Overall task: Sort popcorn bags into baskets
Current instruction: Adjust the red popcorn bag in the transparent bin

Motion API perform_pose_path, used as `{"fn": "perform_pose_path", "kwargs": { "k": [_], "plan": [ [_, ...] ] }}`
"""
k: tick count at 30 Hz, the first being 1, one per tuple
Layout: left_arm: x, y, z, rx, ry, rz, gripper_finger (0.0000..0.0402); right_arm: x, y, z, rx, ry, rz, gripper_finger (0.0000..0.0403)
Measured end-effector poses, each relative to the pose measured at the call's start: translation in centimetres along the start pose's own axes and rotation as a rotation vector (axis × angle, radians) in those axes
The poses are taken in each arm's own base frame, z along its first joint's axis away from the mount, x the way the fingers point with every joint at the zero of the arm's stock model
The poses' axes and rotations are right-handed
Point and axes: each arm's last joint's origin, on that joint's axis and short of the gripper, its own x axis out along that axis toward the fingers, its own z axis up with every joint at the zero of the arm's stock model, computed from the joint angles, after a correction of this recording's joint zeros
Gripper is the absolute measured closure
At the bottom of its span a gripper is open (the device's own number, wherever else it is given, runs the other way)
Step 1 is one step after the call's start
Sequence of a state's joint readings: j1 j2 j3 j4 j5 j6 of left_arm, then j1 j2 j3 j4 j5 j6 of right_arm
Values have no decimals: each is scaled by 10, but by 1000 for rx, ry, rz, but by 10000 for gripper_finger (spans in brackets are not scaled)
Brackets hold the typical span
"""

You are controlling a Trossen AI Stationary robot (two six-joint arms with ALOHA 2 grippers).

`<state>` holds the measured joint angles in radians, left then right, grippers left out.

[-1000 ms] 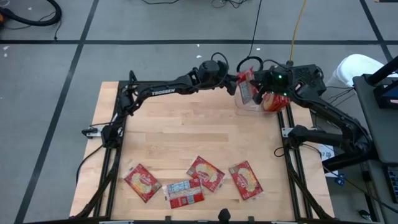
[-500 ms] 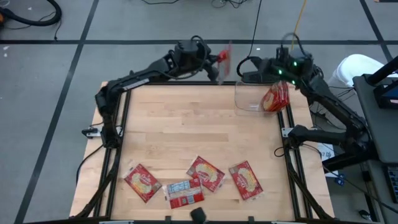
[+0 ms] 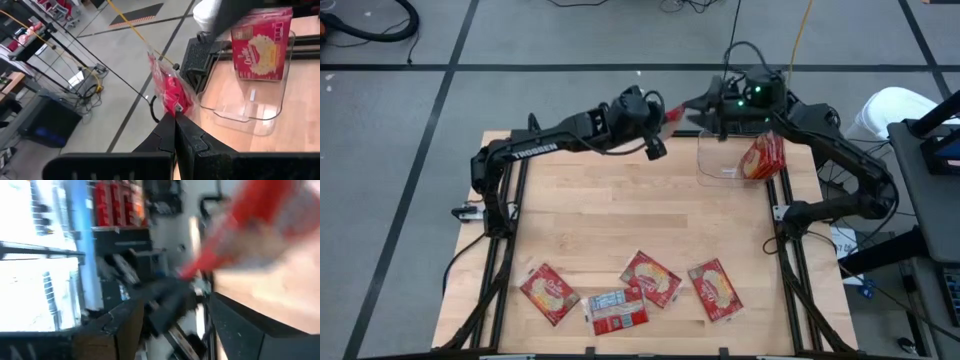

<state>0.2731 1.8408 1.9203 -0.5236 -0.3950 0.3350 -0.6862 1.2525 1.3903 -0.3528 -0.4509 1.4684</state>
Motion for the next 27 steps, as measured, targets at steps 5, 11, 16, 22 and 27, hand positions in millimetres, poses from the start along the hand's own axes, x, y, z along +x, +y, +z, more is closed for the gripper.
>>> {"fn": "perform_pose_path", "kwargs": {
  "k": [5,11,16,22,27],
  "plan": [
    [0,-8,-1,25,3,-13,401,1,-7,-13,90,33,-86,175],
    [-1,-21,3,147,-37,-95,401,9,-17,-11,165,-52,-129,174],
    [-2,-28,5,218,-71,-125,401,17,-35,-12,258,-52,-185,176],
    [-2,-30,6,228,-90,-175,401,27,-46,-8,252,-73,-114,200],
    [-3,-31,6,228,-110,-219,401,30,-52,-7,244,-72,-87,241]
  ]
}}
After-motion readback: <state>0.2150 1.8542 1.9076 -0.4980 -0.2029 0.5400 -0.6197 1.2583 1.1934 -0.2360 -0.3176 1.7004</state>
